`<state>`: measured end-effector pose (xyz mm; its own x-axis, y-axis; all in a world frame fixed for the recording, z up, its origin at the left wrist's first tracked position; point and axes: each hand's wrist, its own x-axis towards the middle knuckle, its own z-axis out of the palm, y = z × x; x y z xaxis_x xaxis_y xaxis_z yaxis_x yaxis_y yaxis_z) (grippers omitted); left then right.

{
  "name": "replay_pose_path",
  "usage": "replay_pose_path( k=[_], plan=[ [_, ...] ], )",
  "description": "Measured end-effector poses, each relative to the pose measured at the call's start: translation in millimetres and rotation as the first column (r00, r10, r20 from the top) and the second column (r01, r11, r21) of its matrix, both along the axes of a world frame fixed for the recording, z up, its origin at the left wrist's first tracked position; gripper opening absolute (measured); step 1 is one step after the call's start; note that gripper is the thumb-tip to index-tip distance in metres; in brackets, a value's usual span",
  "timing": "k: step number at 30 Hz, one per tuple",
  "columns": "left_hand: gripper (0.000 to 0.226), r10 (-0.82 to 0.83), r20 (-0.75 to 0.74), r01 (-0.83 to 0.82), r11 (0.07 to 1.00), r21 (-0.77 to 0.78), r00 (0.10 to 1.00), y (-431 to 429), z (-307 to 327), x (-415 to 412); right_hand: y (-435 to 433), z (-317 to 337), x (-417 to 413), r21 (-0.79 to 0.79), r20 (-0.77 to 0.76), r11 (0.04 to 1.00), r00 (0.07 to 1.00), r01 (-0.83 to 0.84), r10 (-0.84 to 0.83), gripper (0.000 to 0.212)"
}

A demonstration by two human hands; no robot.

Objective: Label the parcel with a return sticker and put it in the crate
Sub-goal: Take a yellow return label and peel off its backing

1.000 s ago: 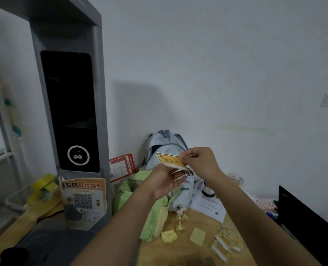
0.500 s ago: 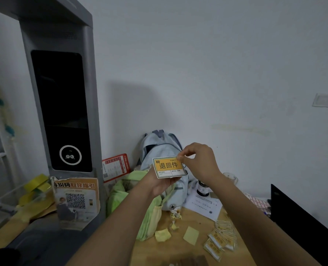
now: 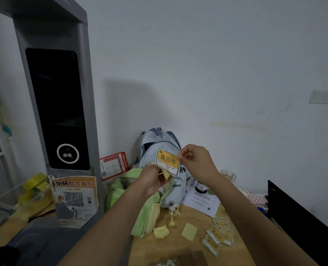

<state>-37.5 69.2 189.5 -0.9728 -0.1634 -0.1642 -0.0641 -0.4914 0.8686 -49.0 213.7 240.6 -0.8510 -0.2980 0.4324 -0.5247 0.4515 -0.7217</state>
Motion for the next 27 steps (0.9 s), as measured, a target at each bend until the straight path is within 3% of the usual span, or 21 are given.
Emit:
replay_pose_path(
  k=[6, 15, 19, 23, 27],
  plan=[
    [0.028, 0.178, 0.102, -0.161, 0.975, -0.154, 0.979, -11, -11, -4, 2, 3, 2, -0.05, 0.008, 0.999, 1.0, -0.014, 0.015, 0.006],
    [0.014, 0.369, 0.043, -0.309, 0.833, -0.46, 0.928, -42, -37, -7, 7, 3, 4, -0.145, 0.048, 0.989, 0.999, -0.006, 0.013, 0.018],
    [0.025, 0.446, 0.017, -0.384, 0.79, -0.477, 0.895, -58, -50, -5, 11, 4, 3, -0.235, 0.065, 0.972, 0.998, -0.005, 0.021, 0.02],
    [0.036, 0.404, 0.106, -0.328, 0.848, -0.417, 0.909, -69, -63, -5, 17, 3, -2, -0.29, 0.094, 0.957, 0.996, 0.019, 0.009, 0.02],
    [0.017, 0.34, 0.199, -0.28, 0.919, -0.279, 0.919, -72, -77, -11, 20, -2, -12, -0.315, 0.134, 0.948, 0.991, 0.033, 0.011, 0.02]
  ],
)
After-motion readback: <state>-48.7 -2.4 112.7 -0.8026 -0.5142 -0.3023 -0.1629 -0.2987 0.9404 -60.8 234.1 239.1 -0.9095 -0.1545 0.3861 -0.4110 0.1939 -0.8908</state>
